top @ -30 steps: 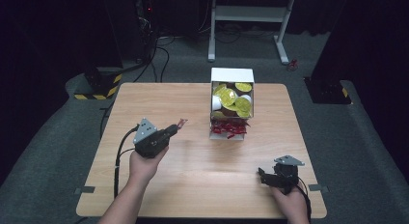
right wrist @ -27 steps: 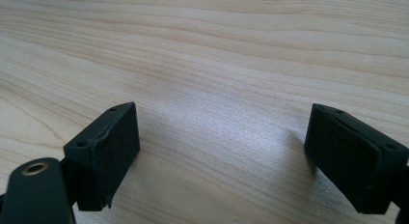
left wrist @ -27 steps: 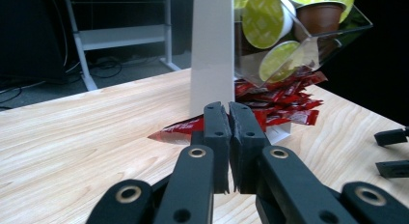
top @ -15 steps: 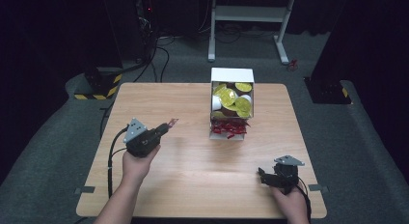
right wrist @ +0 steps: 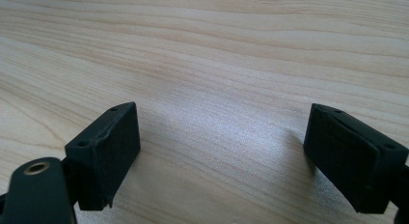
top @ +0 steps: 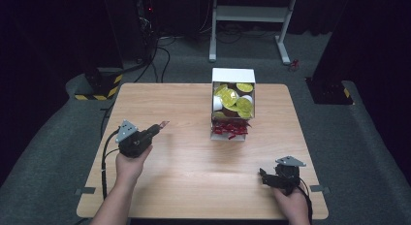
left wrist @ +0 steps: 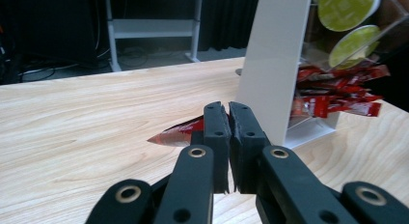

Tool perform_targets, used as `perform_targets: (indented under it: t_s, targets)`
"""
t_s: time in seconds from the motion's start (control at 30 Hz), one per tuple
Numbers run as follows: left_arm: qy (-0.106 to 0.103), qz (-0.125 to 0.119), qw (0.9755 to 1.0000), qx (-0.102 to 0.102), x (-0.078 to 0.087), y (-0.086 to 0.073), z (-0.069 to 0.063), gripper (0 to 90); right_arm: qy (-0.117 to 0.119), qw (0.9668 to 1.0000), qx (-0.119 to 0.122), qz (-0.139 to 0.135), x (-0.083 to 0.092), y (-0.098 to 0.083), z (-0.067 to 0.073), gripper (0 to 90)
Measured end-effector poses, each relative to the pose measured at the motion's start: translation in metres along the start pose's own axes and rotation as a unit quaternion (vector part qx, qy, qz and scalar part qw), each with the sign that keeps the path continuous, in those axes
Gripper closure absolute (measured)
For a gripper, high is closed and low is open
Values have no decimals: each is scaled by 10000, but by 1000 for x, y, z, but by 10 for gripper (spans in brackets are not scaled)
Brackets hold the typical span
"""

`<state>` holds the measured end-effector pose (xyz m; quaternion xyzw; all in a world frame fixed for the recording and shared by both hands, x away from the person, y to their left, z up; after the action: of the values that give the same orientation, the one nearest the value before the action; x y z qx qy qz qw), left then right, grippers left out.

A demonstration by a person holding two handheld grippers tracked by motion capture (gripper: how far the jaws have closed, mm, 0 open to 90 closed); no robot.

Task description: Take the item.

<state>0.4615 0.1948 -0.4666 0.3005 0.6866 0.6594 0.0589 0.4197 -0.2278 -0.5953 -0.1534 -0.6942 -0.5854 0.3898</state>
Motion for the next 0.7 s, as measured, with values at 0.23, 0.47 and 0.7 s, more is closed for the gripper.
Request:
perform_targets:
  t_s: [0.23,0.47,0.7]
  targets:
    - [92,26,9999,73,-5,-1,12,867,0,10000,17,-5,0,0,0,128]
    - [147,75,9998,76,-14,-5,19,867,0,10000,1,-1,0,0,0,128]
    - [198,118,9996,144,-26,-9,25,866,0,10000,-1,-1,0,0,0,128]
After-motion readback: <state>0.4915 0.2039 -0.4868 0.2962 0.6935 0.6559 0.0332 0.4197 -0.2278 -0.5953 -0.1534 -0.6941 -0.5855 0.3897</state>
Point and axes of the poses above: each handheld gripper's, and its own axes: x roughly backward along the jaws, y roughly out of its top, z roughly to its left, the point moved 10 cm from there along -x, roughly forward along the jaws, and after that the axes turned 1 degree about z, right-handed, at the moved point
